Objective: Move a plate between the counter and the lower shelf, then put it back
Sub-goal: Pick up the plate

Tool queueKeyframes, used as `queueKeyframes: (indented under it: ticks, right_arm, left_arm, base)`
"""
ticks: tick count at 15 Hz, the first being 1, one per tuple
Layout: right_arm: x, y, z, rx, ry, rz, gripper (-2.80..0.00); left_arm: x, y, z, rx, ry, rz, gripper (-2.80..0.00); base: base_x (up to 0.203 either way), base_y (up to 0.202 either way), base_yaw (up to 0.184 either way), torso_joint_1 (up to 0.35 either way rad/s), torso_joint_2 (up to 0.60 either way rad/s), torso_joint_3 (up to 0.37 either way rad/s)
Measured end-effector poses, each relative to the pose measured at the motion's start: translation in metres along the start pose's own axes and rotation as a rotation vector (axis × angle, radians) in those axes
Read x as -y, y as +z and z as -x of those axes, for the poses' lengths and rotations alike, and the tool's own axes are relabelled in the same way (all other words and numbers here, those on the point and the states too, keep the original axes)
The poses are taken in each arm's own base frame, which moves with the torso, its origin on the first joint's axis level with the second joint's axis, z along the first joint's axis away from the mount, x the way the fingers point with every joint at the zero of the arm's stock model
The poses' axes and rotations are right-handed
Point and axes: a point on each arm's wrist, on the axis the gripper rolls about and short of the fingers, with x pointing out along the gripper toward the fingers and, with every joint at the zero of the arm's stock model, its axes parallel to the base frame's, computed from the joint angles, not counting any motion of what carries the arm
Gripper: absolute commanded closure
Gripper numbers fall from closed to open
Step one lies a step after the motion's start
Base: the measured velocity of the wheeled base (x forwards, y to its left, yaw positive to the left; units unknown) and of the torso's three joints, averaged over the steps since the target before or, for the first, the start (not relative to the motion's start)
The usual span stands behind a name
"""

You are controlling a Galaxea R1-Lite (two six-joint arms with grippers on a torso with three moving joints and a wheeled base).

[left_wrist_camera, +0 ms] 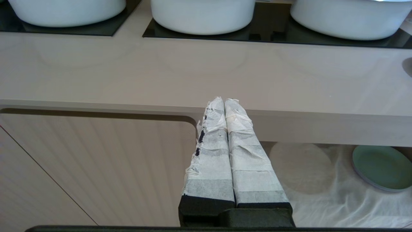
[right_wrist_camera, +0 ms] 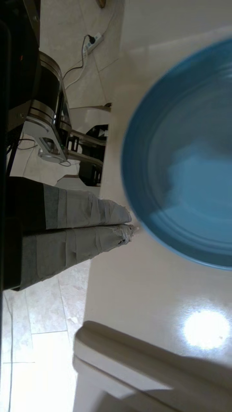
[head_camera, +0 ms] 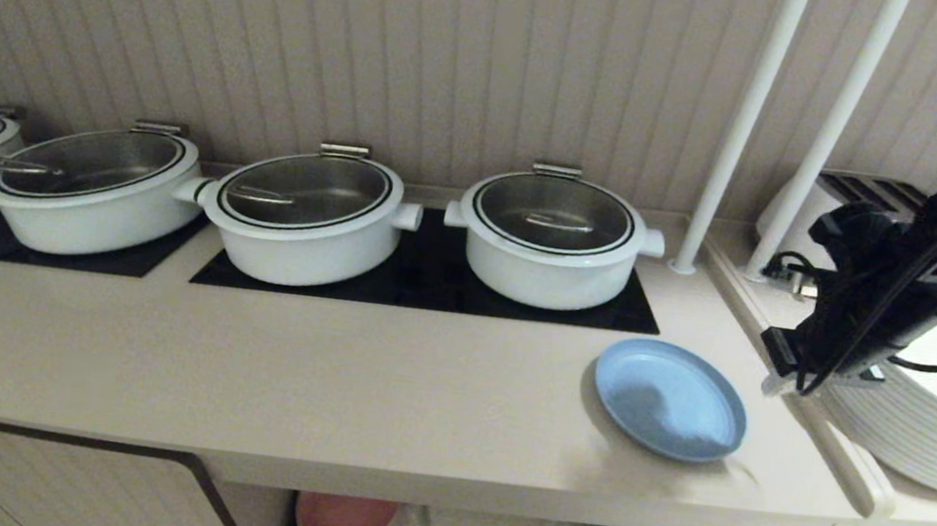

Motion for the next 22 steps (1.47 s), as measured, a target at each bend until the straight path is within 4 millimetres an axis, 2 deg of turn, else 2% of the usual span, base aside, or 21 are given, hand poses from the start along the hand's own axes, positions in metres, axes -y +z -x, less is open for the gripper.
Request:
queueKeyframes:
  ticks: [7, 12, 13, 19, 22]
  right_arm:
    - [0.004, 0.016, -0.032, -0.066, 0.001, 0.045, 0.0]
    - [0.005, 0.019, -0.042, -0.081, 0.002, 0.043, 0.0]
    - [0.006, 0.021, -0.043, -0.079, 0.002, 0.043, -2.8]
    - [0.01, 0.031, -0.048, -0.052, -0.013, 0.036, -2.8]
    - [0.016, 0.035, -0.055, -0.053, -0.116, 0.036, -2.8]
  left_arm:
    - [0.0, 0.0, 0.0, 0.0, 0.0, 0.0, 0.0]
    - [0.0, 0.0, 0.0, 0.0, 0.0, 0.0, 0.0]
    - [0.0, 0.0, 0.0, 0.0, 0.0, 0.0, 0.0]
    - [0.0, 0.0, 0.0, 0.0, 0.0, 0.0, 0.0]
    - [0.0, 0.0, 0.0, 0.0, 0.0, 0.0, 0.0]
  base:
    - [0.0, 0.0, 0.0, 0.0, 0.0, 0.0]
    - [0.0, 0.0, 0.0, 0.0, 0.0, 0.0]
    - [0.0, 0.0, 0.0, 0.0, 0.0, 0.0]
    - [0.0, 0.0, 0.0, 0.0, 0.0, 0.0]
    - [0.0, 0.0, 0.0, 0.0, 0.0, 0.0]
